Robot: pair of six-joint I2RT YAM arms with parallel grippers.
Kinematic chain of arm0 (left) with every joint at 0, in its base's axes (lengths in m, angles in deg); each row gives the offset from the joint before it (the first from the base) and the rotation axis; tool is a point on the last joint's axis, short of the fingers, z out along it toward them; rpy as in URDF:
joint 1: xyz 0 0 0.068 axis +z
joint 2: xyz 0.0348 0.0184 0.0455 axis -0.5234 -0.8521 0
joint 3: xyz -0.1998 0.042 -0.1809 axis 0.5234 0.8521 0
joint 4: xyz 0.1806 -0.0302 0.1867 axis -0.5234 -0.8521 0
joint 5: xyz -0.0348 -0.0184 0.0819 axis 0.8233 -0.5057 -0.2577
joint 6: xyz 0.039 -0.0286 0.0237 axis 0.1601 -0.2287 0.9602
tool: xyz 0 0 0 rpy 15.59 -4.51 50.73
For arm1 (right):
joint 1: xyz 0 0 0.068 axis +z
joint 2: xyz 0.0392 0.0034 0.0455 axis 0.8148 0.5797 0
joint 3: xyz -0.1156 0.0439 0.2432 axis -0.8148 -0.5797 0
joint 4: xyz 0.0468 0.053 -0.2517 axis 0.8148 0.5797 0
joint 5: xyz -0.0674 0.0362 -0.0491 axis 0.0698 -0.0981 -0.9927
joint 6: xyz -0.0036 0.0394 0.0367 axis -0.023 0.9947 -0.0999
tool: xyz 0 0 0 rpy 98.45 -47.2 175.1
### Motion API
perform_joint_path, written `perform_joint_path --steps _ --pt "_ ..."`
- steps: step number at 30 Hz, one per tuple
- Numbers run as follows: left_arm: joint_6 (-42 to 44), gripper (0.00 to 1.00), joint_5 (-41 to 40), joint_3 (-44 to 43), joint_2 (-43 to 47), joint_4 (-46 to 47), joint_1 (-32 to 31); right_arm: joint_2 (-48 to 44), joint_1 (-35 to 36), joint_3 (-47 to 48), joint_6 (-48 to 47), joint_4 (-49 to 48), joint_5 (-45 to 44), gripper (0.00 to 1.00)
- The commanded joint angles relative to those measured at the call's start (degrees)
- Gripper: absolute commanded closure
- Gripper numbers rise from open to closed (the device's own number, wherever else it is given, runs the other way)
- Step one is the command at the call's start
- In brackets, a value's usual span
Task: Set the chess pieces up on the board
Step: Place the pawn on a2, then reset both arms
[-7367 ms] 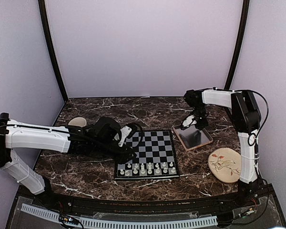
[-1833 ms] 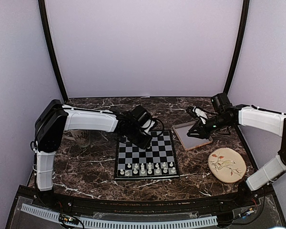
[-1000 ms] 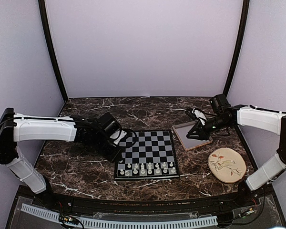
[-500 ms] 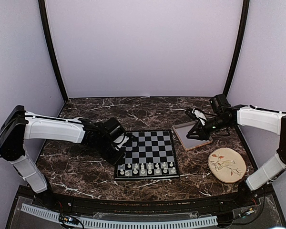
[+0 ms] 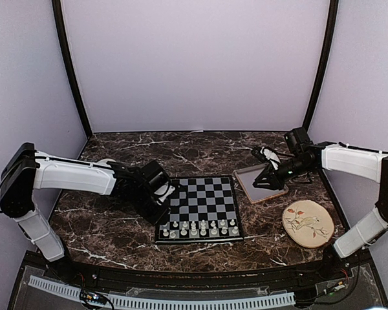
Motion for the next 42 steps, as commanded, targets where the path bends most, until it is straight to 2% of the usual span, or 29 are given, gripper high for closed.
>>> perform_joint_path --steps 1,4,25,32,36,42 --pt "-0.1 0.92 0.5 2.2 2.2 -1.1 -0.5 0.3 -0.3 1.2 -0.5 0.1 0.8 0.76" --pt "-0.3 0.86 0.3 2.5 1.8 -0.7 -0.5 0.5 -0.3 1.3 -0.5 0.1 0.9 0.76" --pt "-0.2 0.82 0.4 1.8 4.2 -1.2 -0.6 0.4 -0.3 1.7 -0.1 0.6 1.4 0.74" --pt "2.9 0.72 -1.9 -1.5 7.3 -5.5 -0.6 -1.5 -0.4 6.0 -1.2 5.3 0.1 0.75" --pt "5.8 0.70 -3.9 -4.8 8.6 -7.2 0.9 -3.3 -0.6 10.8 -2.3 10.0 -3.7 0.75" --pt "10.7 0.68 -7.2 -13.9 6.5 -7.6 4.7 -8.0 -1.6 16.4 1.7 8.5 -14.9 0.76"
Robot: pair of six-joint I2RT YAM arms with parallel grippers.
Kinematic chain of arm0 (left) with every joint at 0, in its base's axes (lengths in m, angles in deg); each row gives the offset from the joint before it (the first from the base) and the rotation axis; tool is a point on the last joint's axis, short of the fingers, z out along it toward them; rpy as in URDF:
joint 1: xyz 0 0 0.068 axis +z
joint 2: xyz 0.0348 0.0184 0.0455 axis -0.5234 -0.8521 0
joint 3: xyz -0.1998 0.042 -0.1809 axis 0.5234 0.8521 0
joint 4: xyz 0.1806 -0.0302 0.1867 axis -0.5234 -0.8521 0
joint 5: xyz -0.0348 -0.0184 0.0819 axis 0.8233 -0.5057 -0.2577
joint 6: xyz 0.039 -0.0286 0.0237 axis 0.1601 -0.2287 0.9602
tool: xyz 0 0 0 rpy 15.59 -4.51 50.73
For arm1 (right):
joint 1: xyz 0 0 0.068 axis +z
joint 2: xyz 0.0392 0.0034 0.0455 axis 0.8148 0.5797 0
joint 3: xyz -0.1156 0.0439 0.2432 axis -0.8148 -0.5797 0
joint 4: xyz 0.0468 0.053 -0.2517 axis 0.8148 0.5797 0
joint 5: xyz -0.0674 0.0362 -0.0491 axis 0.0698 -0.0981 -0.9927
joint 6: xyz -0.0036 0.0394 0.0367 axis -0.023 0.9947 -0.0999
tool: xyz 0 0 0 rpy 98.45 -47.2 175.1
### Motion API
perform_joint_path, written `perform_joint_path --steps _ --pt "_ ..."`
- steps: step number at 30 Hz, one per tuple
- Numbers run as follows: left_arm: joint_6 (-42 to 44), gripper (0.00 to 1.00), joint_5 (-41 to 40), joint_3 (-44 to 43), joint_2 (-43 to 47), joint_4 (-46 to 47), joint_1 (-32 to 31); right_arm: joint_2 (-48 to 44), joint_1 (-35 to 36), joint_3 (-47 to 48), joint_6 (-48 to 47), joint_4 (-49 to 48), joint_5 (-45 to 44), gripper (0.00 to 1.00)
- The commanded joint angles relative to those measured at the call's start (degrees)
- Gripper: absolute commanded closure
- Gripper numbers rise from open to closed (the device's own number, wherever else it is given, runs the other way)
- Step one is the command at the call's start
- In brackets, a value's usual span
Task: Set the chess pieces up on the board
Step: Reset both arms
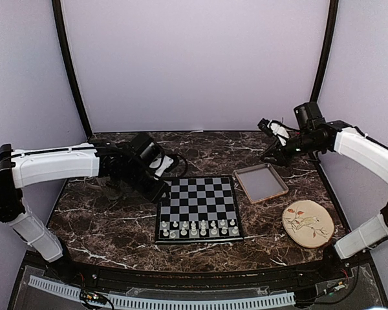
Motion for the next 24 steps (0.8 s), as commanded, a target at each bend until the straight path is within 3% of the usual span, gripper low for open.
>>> perform_joint_path --steps 1,3,4,6,7,10,13,14,15,24 --pt "5.0 0.67 -3.5 -7.1 -0.1 -1.1 3.9 -5.3 -1.4 4.7 3.4 -1.0 -10.0 0.76" --pt "6.2 0.65 -4.7 -10.7 -0.8 -0.6 6.1 -7.5 -2.3 5.1 6.0 -3.8 -15.0 0.72" --pt "6.7 0.64 -5.6 -12.6 -1.1 -0.3 7.2 -8.8 -2.8 4.6 8.1 -6.1 -18.3 0.60" --pt "7.2 0.58 -7.2 -16.3 -1.6 0.9 9.2 -11.6 -3.7 1.5 15.5 -13.6 -26.9 0.14" --pt "7.3 0.52 -8.4 -17.1 -1.5 2.3 10.0 -12.6 -4.2 0.5 17.8 -15.3 -28.6 0.01" --pt "7.2 0.36 -10.9 -15.8 0.0 9.5 11.8 -14.9 -5.0 -0.8 20.4 -17.6 -27.6 0.01" --pt "6.8 0.28 -11.0 -12.3 1.7 16.6 12.8 -17.4 -5.4 -4.6 27.2 -22.9 -32.1 0.00" --pt "6.6 0.11 -11.1 -11.3 2.2 17.9 13.0 -18.0 -5.7 -5.3 28.7 -23.8 -33.5 0.00" --pt "6.4 0.05 -11.2 -10.5 2.6 18.9 13.2 -18.3 -6.0 -6.1 29.4 -24.2 -34.9 0.01" --pt "6.4 0.01 -13.3 -2.1 9.5 26.5 13.4 -19.5 -7.9 -8.9 28.8 -24.8 -33.2 0.00"
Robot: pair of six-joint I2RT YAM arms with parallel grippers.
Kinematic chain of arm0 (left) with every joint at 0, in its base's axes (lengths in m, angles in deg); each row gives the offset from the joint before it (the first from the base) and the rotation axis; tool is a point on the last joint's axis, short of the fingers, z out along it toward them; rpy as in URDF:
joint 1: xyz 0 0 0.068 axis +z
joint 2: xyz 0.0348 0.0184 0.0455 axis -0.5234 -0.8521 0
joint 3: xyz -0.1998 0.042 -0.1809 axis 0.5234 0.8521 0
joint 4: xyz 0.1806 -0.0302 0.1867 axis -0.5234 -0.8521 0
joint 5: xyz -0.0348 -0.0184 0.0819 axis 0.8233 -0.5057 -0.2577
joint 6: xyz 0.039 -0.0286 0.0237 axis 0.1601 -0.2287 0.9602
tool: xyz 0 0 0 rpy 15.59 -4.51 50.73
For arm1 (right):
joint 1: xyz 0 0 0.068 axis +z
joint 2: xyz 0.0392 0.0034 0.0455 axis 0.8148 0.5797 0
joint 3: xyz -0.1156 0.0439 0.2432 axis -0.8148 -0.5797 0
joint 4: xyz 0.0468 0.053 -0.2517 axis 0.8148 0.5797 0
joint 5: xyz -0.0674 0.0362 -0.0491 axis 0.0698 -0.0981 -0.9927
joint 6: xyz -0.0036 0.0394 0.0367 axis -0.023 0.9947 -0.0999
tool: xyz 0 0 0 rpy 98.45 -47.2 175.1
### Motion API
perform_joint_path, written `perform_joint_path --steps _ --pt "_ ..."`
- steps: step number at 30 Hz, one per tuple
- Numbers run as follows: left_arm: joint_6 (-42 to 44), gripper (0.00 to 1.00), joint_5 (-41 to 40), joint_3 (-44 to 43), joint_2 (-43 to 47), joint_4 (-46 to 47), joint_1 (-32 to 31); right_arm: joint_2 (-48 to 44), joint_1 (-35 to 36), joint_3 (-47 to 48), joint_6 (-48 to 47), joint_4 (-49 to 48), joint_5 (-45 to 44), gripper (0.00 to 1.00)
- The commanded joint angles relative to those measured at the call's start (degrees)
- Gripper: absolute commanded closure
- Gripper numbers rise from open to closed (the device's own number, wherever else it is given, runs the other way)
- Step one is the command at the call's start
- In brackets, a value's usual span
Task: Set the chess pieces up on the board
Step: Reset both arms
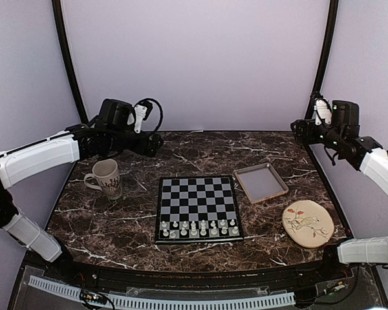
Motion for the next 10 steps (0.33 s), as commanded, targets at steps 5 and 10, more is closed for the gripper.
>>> perform_joint_path --steps 5,10 --pt "0.7 0.01 -1.8 3.7 5.9 6.4 0.4 0.6 -1.2 1.2 0.7 -2.2 5.6 0.00" --pt "1.2 0.01 -2.7 4.9 6.8 6.5 0.4 1.2 -2.2 1.1 1.8 -2.2 9.5 0.00"
